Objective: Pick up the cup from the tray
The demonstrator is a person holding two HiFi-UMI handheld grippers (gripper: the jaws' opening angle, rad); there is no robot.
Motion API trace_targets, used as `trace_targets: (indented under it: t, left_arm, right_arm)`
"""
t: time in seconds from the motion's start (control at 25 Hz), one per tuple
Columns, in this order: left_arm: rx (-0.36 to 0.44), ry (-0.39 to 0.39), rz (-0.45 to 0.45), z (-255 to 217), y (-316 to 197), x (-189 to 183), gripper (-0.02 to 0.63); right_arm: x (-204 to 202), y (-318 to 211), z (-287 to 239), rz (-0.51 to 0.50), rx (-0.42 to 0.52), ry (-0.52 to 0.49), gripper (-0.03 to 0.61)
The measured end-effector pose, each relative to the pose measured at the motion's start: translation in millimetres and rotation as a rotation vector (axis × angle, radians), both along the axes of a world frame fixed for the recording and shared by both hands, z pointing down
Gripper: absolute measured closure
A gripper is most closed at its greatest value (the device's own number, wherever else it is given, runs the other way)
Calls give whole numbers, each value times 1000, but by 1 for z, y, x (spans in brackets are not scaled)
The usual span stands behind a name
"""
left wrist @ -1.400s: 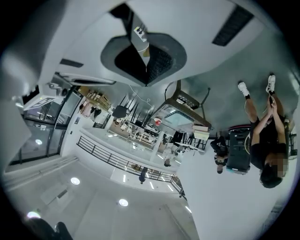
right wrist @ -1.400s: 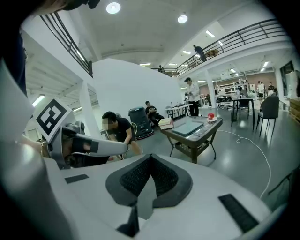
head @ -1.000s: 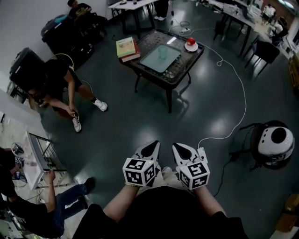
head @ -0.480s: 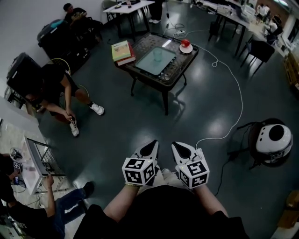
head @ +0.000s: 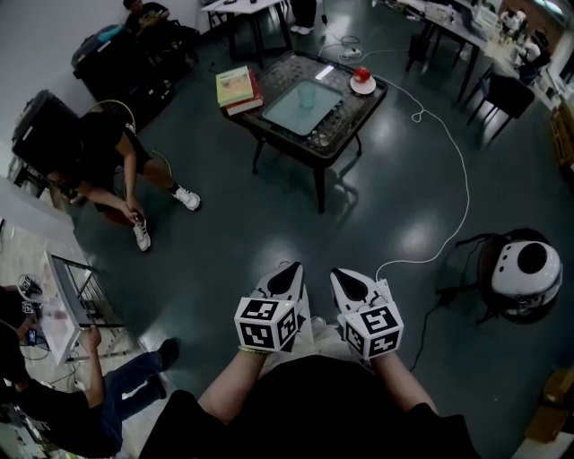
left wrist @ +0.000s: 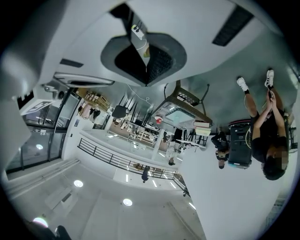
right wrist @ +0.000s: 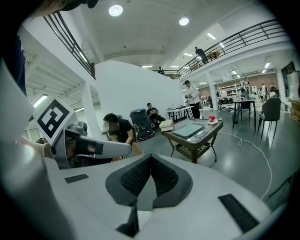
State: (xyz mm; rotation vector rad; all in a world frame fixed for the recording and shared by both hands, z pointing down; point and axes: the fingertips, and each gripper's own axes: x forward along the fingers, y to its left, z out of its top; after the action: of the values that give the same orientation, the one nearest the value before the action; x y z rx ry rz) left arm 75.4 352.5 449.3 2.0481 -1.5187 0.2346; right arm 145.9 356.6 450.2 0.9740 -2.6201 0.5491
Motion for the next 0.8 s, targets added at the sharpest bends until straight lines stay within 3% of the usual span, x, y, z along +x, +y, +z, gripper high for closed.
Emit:
trace_targets:
  t: [0.8]
  left_arm:
    - [-24,3,12,14,-63,-16,603]
  right_arm:
    - [-24,-63,5,-18,-10,11,569]
